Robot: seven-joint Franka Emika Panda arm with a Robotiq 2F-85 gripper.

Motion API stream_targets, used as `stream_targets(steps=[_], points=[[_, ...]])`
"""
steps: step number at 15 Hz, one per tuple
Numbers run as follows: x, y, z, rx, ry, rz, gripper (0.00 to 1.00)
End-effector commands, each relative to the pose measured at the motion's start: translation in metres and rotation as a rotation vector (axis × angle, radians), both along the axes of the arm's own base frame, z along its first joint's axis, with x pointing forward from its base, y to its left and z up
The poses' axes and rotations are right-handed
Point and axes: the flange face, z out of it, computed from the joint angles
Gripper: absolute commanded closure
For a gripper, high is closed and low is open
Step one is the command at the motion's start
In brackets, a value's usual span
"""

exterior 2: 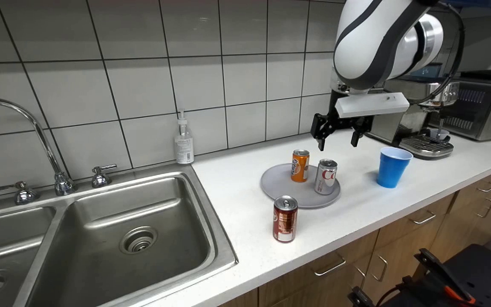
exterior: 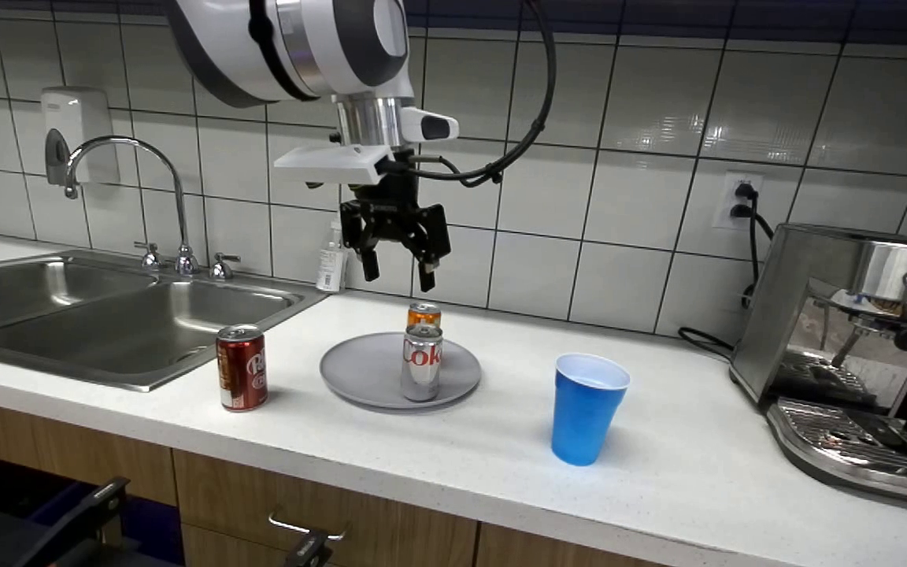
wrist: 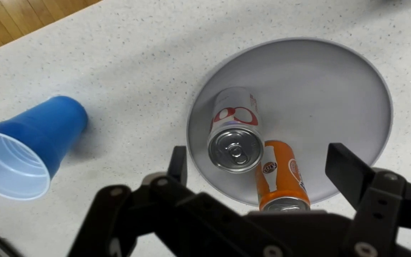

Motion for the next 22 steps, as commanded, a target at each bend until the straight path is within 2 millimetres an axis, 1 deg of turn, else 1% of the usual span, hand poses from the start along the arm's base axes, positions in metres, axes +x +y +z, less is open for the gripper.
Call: stream_targets(steps=[1,5,6,7,10,15,22], points=[[0.007,-0.018,-0.004,0.01,0.028,0.032,0.0],[0.014,-0.023,-0.014,0.029,0.057,0.046,0.0],[0.015,-0.023,-0.014,0.033,0.061,0.043,0.0],[0.007,-0.019,-0.016,0.026,0.041,0.029,0.0],[0.011,-0.02,-0.018,0.028,0.046,0.032,0.0],[0.011,-0.02,-0.018,0.028,0.046,0.032,0.0],[0.019,-0.007,-0.034,0.02,-0.007,-0.021,0.0]])
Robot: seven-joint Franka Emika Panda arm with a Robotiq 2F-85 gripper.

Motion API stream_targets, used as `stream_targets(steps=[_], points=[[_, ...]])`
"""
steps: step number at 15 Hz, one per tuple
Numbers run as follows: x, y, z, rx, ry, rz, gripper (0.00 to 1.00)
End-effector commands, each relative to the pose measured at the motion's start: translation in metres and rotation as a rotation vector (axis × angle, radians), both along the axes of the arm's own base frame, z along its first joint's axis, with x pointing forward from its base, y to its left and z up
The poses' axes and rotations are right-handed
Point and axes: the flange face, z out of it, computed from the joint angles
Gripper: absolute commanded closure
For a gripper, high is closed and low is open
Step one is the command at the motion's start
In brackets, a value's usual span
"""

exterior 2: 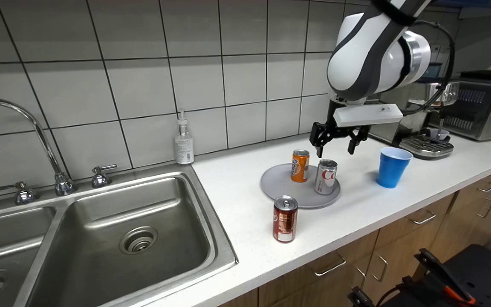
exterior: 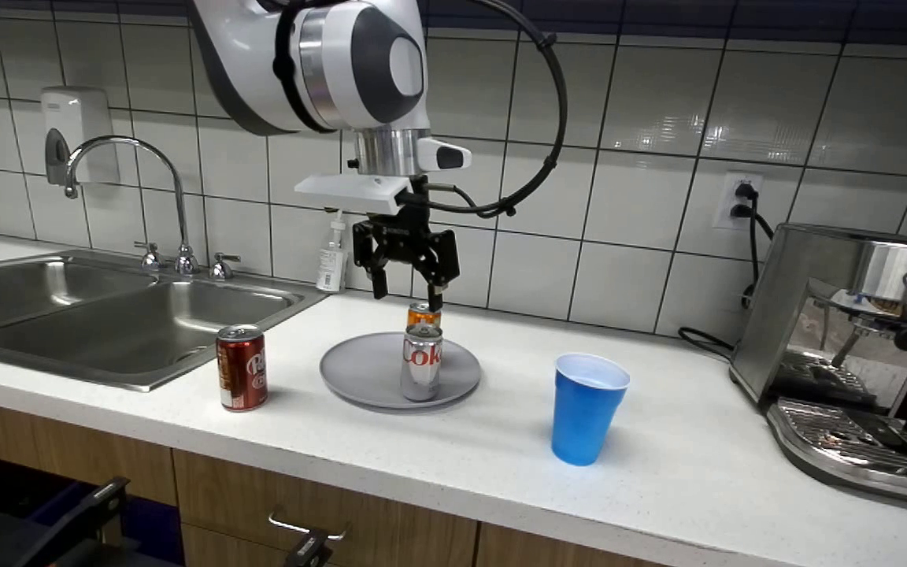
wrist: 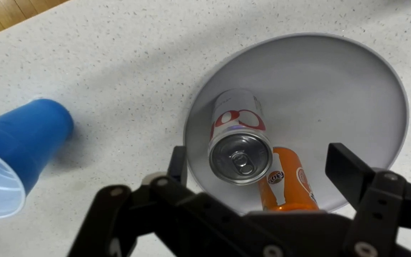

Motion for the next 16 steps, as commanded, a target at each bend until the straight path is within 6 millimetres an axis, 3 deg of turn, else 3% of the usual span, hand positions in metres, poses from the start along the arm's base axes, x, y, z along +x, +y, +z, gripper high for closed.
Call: stream_targets(steps=[1,16], points=[[0.006,0.006,-0.008,-0.013,-0.029,-0.037,0.0],[0.021,-0.008,-0.034,-0.082,-0.011,-0.092,0.0]])
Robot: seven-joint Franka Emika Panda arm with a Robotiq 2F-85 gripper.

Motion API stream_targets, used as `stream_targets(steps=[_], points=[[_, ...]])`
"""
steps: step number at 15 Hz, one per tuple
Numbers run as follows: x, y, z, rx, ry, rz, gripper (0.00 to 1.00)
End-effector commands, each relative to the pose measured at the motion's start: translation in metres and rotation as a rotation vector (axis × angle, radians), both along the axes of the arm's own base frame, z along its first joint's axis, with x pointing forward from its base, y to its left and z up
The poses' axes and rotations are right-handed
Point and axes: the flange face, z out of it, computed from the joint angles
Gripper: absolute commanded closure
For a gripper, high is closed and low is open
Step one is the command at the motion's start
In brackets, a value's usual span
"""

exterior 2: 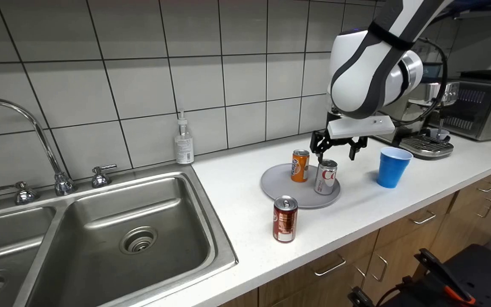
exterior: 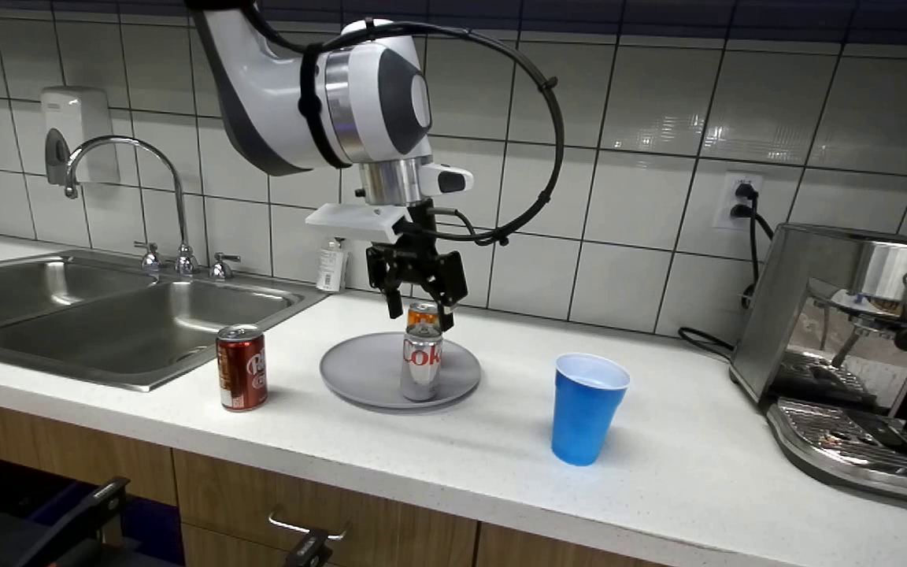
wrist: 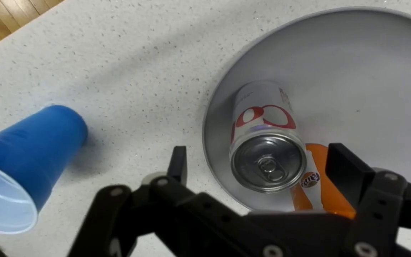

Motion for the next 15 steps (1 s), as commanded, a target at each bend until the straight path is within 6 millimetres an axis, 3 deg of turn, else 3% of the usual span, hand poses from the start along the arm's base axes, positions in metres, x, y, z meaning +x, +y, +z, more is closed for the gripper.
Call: stream_targets(steps=[1,15], points=[[0.013,-0.001,-0.007,-0.026,0.005,0.005,0.0],[0.038,-0.002,-0.037,-0.048,0.054,0.021,0.0]])
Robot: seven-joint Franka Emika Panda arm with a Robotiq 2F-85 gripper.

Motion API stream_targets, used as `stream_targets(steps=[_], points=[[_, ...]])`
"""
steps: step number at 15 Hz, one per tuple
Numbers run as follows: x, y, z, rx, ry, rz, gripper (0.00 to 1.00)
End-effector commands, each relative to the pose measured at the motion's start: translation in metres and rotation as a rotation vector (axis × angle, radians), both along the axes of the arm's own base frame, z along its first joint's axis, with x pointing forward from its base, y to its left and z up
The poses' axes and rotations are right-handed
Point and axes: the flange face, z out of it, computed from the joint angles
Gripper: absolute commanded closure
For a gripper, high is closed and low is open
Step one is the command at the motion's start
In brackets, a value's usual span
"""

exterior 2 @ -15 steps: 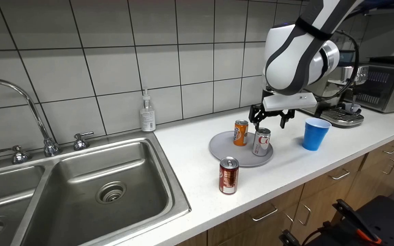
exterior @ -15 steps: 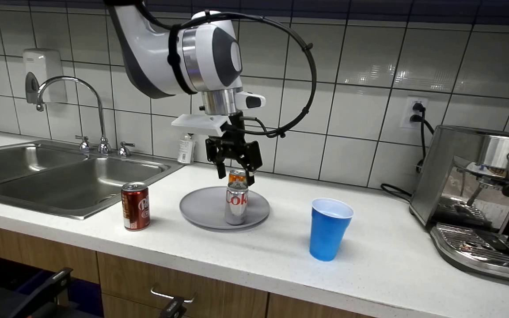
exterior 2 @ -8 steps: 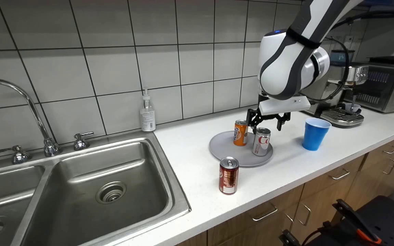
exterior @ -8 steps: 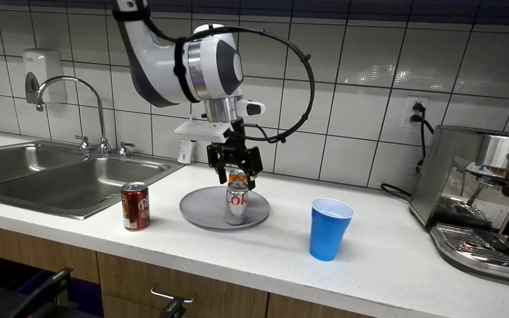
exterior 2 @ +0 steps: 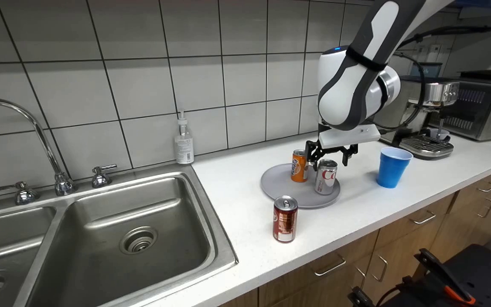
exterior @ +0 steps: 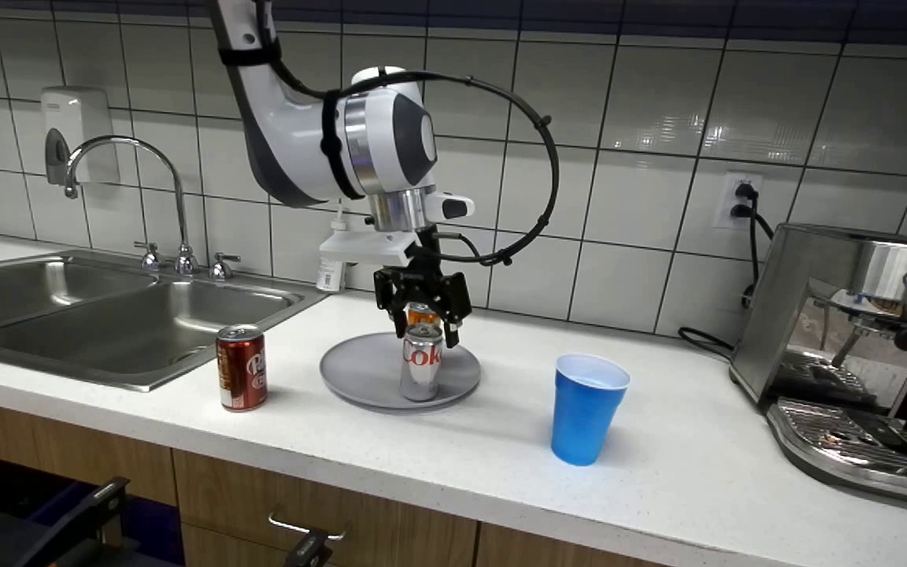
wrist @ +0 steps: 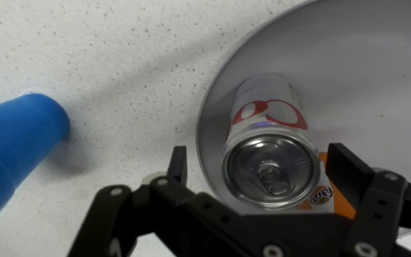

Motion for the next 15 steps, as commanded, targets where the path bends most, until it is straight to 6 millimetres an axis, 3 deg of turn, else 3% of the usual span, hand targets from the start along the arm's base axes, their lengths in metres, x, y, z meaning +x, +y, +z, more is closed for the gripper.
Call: stream_targets(steps=[1,2,3,7,15], points=[[0.01,-0.001,-0.004,-0.016,0.008,-0.004,0.0],[0.011,-0.001,-0.005,-0.017,0.01,-0.004,0.17],[0.012,-0.001,-0.006,-0.018,0.012,-0.003,0.28],[0.014,0.001,-0.009,-0.017,0.013,0.0,0.58],[0.008,0.002,0.007,0.002,-0.023,0.007,0.6]])
